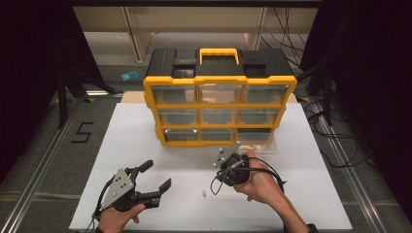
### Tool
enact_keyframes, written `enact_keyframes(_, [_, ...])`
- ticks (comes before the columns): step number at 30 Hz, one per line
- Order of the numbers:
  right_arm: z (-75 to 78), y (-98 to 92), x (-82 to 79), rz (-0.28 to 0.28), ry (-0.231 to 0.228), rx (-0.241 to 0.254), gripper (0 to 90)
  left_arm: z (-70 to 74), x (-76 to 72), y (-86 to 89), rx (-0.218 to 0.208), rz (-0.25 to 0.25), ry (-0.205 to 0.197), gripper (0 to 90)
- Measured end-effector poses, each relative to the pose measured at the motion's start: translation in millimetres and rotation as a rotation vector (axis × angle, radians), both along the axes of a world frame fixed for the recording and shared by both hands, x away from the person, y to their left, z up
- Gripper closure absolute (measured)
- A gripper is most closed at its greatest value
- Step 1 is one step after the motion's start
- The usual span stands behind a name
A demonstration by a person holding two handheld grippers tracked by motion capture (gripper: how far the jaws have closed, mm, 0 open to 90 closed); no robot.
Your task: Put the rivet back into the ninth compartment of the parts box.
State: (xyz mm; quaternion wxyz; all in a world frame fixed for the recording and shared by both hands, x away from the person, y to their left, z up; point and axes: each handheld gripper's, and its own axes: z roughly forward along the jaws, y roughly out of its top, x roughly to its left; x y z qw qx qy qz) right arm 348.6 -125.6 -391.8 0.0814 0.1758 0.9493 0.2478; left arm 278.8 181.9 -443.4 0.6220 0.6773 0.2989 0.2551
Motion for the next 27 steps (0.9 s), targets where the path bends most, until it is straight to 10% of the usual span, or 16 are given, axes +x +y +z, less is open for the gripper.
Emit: enact_keyframes(27, [18.4, -17.7, 7.3, -0.043, -0.082, 0.072, 83.6, 0.1, 0.0, 0.1, -0.001, 0.001, 0.000, 16.0])
